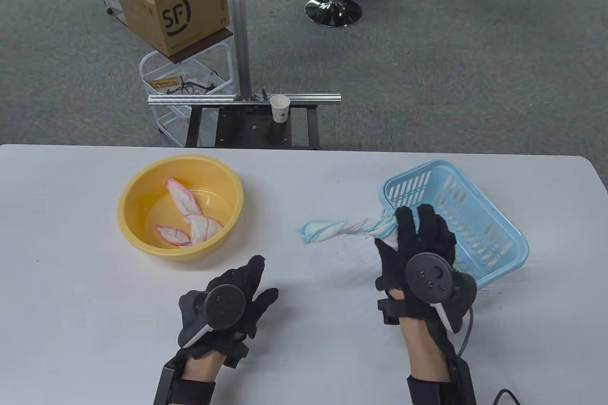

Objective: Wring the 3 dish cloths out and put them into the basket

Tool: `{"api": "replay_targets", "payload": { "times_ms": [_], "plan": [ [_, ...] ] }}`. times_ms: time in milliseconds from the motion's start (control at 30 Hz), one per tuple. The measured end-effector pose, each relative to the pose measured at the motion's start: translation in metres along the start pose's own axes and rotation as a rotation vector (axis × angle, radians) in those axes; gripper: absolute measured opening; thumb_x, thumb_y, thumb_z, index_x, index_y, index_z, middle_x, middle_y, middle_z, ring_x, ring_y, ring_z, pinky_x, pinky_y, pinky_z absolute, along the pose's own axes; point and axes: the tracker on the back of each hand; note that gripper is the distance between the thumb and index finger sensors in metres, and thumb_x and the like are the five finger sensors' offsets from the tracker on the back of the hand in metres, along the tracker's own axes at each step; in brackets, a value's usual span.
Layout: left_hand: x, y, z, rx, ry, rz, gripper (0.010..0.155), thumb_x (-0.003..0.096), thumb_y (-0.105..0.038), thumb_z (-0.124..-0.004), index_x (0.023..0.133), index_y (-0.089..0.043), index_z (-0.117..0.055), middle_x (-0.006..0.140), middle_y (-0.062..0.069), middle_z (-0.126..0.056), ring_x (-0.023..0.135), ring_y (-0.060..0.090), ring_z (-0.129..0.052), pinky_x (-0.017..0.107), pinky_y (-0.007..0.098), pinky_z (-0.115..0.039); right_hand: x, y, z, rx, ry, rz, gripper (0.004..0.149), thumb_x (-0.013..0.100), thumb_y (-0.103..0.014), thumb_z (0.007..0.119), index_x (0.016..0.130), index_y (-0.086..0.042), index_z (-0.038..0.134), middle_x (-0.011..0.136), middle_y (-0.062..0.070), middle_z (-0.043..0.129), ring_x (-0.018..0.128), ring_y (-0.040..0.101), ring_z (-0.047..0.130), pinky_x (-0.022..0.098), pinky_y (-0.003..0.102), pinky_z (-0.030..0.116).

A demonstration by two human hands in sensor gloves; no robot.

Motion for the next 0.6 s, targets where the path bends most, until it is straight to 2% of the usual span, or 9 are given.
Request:
{"api": "replay_targets", "payload": {
  "times_ms": [167,300,400,600],
  "plan": [
    [0.000,0.000,-0.001,-0.019,0.012,0.003,0.078,0.0424,-0.060,-0.085,0.106,-0.025,-0.056,0.094,-0.007,-0.083,0.078,0.026,-0.094,0.064,0.052,-0.075,0.014,0.044,-0.014,-0.018,0.007,0.268,0.073,0.052,-0.054,0.084,0.107,-0.015,0.054,0.115,0.019,0.036,0.105,0.050,0.034,0.072,0.074,0.028],
    [0.000,-0.001,-0.002,-0.024,0.022,0.006,0.078,0.0426,-0.060,-0.085,0.106,-0.025,-0.056,0.094,-0.007,-0.083,0.078,0.026,-0.094,0.064,0.052,-0.075,0.013,0.074,-0.011,-0.099,-0.032,0.425,0.080,0.052,-0.056,0.082,0.108,-0.014,0.045,0.115,0.020,0.027,0.106,0.050,0.027,0.071,0.074,0.022],
    [0.000,0.000,-0.002,-0.029,0.032,0.012,0.077,0.0425,-0.060,-0.085,0.106,-0.025,-0.057,0.093,-0.007,-0.083,0.077,0.026,-0.095,0.064,0.052,-0.075,0.010,0.090,-0.006,-0.155,-0.113,0.500,0.086,0.051,-0.060,0.081,0.109,-0.013,0.039,0.116,0.019,0.023,0.107,0.050,0.023,0.071,0.074,0.021],
    [0.000,0.002,-0.003,-0.038,0.046,0.023,0.077,0.0426,-0.060,-0.085,0.106,-0.025,-0.057,0.093,-0.007,-0.084,0.078,0.026,-0.095,0.064,0.052,-0.075,0.005,0.101,-0.005,-0.177,-0.132,0.517,0.086,0.051,-0.061,0.081,0.109,-0.013,0.040,0.116,0.019,0.024,0.107,0.049,0.023,0.071,0.074,0.020]
  ]
}}
Point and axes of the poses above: the tracker on the back of each hand, its own y axis roughly to the little-finger side, its own x axis roughly from the wrist to the fingertips, z = x × y
